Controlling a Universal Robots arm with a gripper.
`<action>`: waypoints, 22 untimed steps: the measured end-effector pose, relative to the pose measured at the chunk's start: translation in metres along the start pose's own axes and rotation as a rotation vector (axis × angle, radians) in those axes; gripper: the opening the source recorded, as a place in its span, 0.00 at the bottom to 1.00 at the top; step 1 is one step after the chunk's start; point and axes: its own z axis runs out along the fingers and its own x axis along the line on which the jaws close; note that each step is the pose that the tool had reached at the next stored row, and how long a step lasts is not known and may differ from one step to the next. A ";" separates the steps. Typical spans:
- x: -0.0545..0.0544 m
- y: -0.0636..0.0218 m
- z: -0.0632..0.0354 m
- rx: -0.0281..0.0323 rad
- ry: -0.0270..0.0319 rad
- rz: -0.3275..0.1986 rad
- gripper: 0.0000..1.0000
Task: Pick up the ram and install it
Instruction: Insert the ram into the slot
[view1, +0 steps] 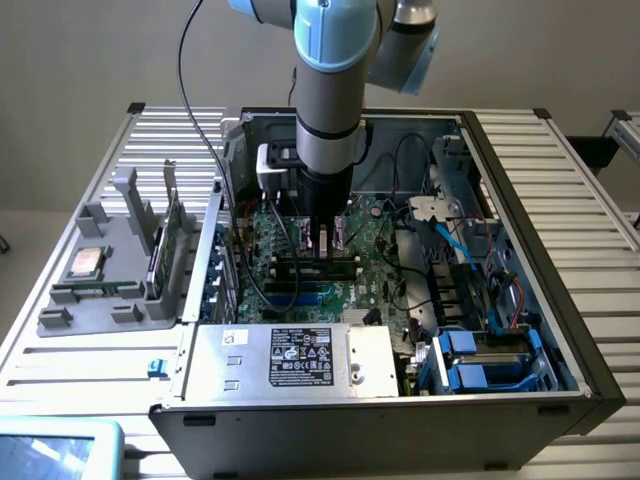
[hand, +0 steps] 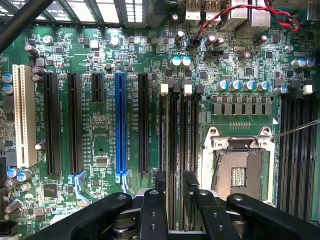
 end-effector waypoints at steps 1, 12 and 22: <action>0.000 0.0001 -0.0003 -0.0030 0.0013 0.000 0.27; -0.001 0.0004 -0.0115 -0.0218 0.0300 0.003 0.27; -0.002 0.0004 -0.0167 -0.0264 0.0364 0.004 0.12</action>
